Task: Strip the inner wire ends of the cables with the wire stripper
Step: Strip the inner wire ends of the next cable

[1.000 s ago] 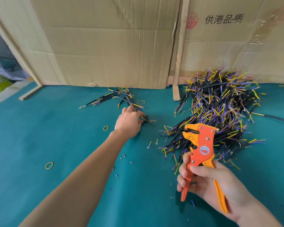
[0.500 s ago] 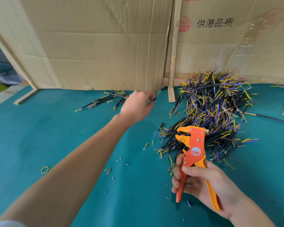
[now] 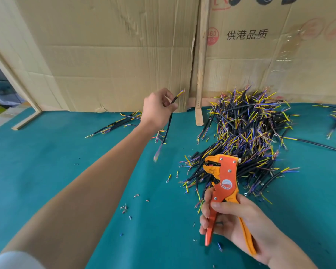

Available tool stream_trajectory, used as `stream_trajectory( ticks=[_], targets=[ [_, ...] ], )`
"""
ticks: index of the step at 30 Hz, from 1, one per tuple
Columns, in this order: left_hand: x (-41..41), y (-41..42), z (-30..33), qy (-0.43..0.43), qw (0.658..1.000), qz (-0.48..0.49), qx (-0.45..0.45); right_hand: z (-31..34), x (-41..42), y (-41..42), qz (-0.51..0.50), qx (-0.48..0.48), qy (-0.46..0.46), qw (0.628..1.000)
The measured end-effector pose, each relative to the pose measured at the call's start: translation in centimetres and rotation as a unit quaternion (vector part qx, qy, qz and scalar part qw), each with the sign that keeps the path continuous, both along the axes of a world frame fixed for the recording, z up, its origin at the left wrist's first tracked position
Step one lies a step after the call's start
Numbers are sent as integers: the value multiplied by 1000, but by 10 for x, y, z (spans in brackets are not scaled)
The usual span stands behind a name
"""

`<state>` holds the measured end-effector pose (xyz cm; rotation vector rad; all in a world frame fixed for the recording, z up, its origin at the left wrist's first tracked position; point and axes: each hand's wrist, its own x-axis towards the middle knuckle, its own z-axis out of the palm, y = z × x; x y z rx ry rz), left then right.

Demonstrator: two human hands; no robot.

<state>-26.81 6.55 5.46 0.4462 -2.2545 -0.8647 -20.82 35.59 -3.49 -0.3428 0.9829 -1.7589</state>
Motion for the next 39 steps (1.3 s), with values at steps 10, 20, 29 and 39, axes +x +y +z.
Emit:
stream_trajectory(
  ticks=[10,20,29,39],
  targets=[
    [2,-8,0,-24,996,11,86,-1,-1,0,1,2,-1,1000],
    [61,78,-46,59,954,-80,284,-4,-5,1,-23,-1,-5,1000],
    [100,141,-105,59,904,-37,423,-3,-8,2,-50,5,11,999],
    [113,141,-113,36,890,-120,438,-7,-12,2,-97,-8,20,995]
  ],
)
